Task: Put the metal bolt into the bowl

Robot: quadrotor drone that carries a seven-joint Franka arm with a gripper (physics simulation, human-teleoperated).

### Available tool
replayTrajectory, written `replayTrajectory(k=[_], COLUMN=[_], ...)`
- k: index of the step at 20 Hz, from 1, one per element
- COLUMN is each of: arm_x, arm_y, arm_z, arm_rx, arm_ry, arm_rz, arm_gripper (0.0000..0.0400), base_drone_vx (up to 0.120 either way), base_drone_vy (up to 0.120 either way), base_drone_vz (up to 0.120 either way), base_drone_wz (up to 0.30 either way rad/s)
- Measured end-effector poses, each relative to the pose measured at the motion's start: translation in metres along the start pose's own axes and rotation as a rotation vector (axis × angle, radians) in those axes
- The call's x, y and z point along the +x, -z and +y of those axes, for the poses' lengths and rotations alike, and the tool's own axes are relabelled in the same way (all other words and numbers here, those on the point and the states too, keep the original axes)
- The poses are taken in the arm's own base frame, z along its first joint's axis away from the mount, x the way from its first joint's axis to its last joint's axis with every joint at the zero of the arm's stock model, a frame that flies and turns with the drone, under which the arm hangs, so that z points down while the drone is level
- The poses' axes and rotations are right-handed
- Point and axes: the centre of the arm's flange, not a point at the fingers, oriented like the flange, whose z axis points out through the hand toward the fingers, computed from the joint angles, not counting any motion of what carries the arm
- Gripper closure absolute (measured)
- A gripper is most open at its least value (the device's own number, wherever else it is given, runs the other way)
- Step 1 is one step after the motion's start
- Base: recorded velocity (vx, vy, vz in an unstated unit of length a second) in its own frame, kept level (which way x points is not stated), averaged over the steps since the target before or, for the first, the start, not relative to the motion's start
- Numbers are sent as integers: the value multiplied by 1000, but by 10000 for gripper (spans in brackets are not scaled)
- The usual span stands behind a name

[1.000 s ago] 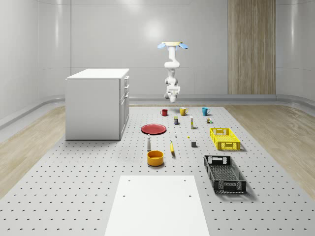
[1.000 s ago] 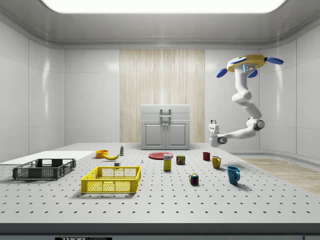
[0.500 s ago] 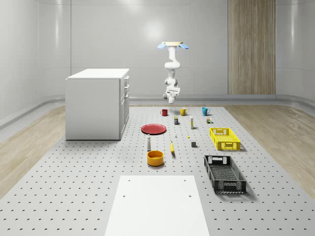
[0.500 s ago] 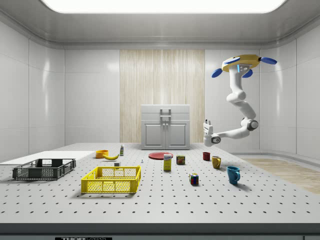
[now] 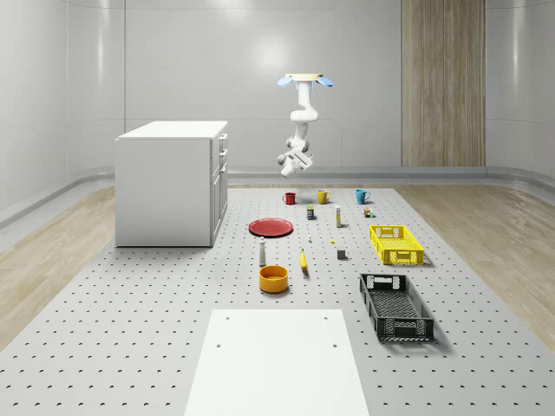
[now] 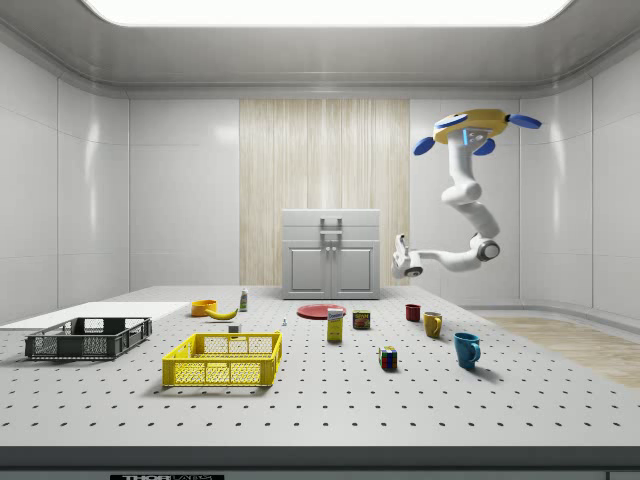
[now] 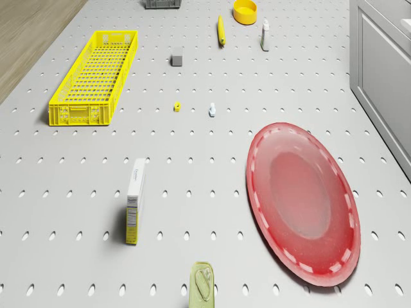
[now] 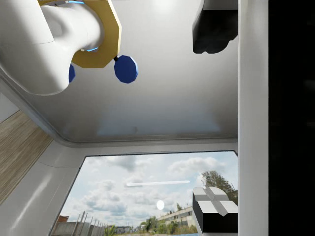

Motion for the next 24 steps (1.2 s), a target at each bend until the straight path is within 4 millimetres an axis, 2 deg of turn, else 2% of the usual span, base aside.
replayTrajectory(k=[3,6,8,11,16,22,24], arm_x=[-32,-59,-68,-71,-67,-63,-62], arm_y=[-11,-45,-73,-108,-140,-153,-155], arm_z=[-31,-58,-66,-68,-62,-57,-56], arm_rx=[-330,-697,-917,-1170,-1402,-1509,-1526], arm_ry=[10,21,28,37,49,57,58], arm_rz=[330,694,913,1165,1400,1511,1528], arm_gripper=[0,0,0,0,0,0,0], base_drone_vx=[120,120,120,120,120,120,120], base_drone_vy=[0,0,0,0,0,0,-100], base_drone_vz=[0,0,0,-107,-120,-120,-120], base_drone_wz=[0,0,0,0,0,0,0])
